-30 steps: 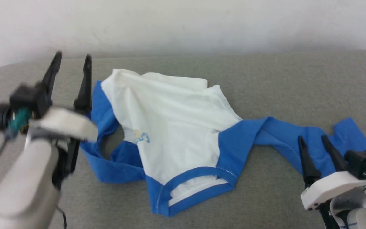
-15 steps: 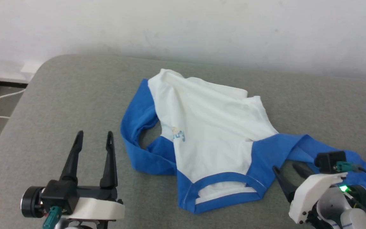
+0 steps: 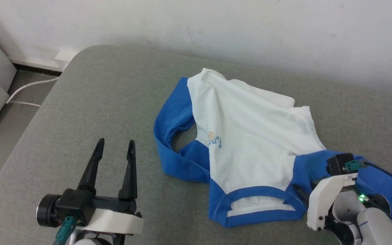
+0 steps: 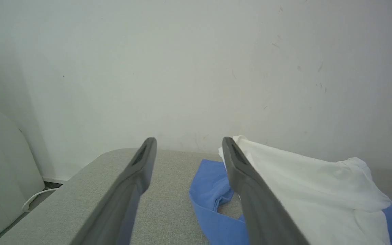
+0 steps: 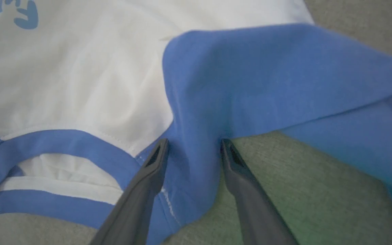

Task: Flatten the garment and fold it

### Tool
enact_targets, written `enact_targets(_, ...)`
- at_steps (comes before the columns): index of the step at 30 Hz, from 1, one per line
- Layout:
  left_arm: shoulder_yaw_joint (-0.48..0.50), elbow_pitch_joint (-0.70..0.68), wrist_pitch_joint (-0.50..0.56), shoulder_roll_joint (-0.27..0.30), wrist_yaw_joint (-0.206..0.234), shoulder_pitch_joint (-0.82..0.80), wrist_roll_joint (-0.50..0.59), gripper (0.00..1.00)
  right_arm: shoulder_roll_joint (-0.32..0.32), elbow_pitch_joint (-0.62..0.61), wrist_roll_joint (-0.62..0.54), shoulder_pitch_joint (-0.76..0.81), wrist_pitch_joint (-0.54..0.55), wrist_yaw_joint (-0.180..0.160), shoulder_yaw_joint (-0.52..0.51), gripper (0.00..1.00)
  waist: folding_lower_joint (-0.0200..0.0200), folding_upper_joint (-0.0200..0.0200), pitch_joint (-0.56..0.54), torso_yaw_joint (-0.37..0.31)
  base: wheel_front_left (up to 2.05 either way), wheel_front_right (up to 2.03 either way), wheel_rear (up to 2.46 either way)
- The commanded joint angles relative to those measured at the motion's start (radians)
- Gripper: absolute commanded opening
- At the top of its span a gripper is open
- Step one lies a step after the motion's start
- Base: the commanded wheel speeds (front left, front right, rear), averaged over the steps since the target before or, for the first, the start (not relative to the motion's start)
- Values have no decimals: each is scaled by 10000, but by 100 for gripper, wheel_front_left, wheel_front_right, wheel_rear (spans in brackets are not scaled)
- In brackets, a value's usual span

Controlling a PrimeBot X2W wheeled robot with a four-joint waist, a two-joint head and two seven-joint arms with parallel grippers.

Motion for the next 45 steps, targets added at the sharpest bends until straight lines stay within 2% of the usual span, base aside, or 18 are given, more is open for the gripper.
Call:
enact_targets(1, 108, 70, -47, -90, -106, -75, 99, 100, -55, 156, -115, -98, -133, -19, -7, 0, -1, 0, 58, 17, 0, 0, 0)
enact_targets(6, 433, 219, -47, -281, -353, -15, 254, 100, -349, 83, -359, -26, -713, -19, -143, 0, -1, 0, -96, -356, 0, 0, 0)
enact_targets(13, 725, 497, -47, -471, -686, 55, 363, 100, -607, -1114, -397, 739, -984, -19, -992, 0, -1, 0, -456, -1132, 0, 0, 0)
enact_targets(19, 778, 714, -47, -614, -846, 43, 405, 100, -305, -2064, -770, 1758, -723, -19, -2170, 0, -1, 0, -509, -1491, 0, 0, 0)
enact_targets(22, 795, 911, -47, -667, -896, 57, 391, 100, -31, -2159, -1074, 2190, -594, -19, -2289, 0, -1, 0, -487, -1578, 0, 0, 0)
enact_targets(23, 792, 994, -47, -683, -910, 72, 373, 100, 57, -2198, -1146, 2252, -667, -19, -2267, 21, -1, 0, -481, -1606, 0, 0, 0)
enact_targets(24, 772, 1088, -47, -697, -933, 85, 350, 100, 168, -2245, -1165, 2262, -816, -19, -2296, 95, -1, 0, -478, -1635, 0, 0, 0)
enact_targets(25, 729, 1210, -47, -707, -968, 96, 343, 100, 253, -2322, -1194, 2236, -1003, -19, -2294, 100, -1, 0, -481, -1670, 0, 0, 0)
enact_targets(28, 545, 1847, 2, -723, -1048, 123, 287, 100, 405, -2737, -1144, 2056, -1716, -19, -2173, 100, -1, 0, -509, -1840, 0, 0, 0)
enact_targets(30, 212, 2084, 527, -726, -1169, -38, 252, 100, 367, -3131, -1136, 1967, -2298, -19, -2032, 100, -1, 0, -517, -1919, 0, 0, 0)
enact_targets(33, -741, 2068, 2185, -449, -1429, -407, 369, 100, 405, -3573, -1020, 1974, -2992, -19, -2055, 100, -1, 0, -499, -2013, 0, 0, 0)
enact_targets(38, -1423, 1892, 5235, -336, -1532, -872, -268, 100, 580, -3766, -962, 1989, -3552, -19, -2024, 100, -1, 0, -315, -2271, 0, 0, 0)
enact_targets(39, -1423, 1892, 5235, -336, -1532, -872, -268, 100, 580, -3766, -962, 1989, -3552, -19, -2024, 100, -1, 0, -315, -2271, 0, 0, 0)
enact_targets(42, -1939, 1752, 6460, -208, -1552, -1176, -225, 100, 680, -3622, -937, 1961, -3709, -19, -1959, 100, -1, 0, -119, -2442, 0, 0, 0)
enact_targets(45, -2815, 1615, 6968, 268, -1576, -1676, 243, 100, 789, -3421, -868, 1906, -3817, -19, -1932, 100, -1, 0, 100, -2542, 0, 0, 0)
